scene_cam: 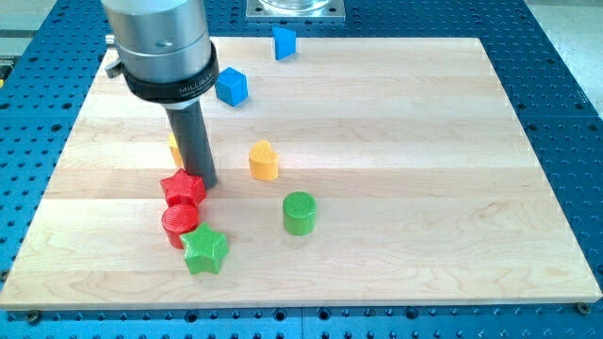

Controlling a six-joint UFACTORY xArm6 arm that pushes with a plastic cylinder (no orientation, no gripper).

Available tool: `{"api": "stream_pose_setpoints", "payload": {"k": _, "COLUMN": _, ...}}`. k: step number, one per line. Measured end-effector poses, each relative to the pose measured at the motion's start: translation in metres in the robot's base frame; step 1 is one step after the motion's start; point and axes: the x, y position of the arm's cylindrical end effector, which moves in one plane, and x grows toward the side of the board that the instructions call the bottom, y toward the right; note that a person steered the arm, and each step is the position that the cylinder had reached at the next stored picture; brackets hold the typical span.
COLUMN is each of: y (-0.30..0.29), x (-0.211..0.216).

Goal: Drag the green star into the green circle

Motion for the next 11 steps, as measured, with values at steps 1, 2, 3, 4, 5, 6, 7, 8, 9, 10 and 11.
{"api": "stream_pose_setpoints", "payload": {"k": 1, "y": -0.004, "x": 0.022}}
{"api": "stream_pose_setpoints", "payload": {"k": 2, "y": 0.087, "x": 0.024}}
{"api": "stream_pose_setpoints", "payload": {"k": 3, "y": 0.094, "x": 0.090}}
{"api": "stream_pose_setpoints", "payload": {"k": 4, "y": 0.088, "x": 0.135}}
{"api": "stream_pose_setpoints", "payload": {"k": 5, "y": 0.036, "x": 0.135}}
{"api": "stream_pose_setpoints", "payload": {"k": 6, "y": -0.049, "x": 0.135}}
{"api": "stream_pose_setpoints", "payload": {"k": 7, "y": -0.026, "x": 0.112}}
{"api": "stream_pose_setpoints", "payload": {"k": 8, "y": 0.066, "x": 0.111}}
{"api": "stream_pose_setpoints", "payload": {"k": 9, "y": 0.095, "x": 0.104}}
{"api": "stream_pose_setpoints", "payload": {"k": 10, "y": 0.080, "x": 0.135}}
{"api": "stream_pose_setpoints", "payload": {"k": 11, "y": 0.049, "x": 0.104}}
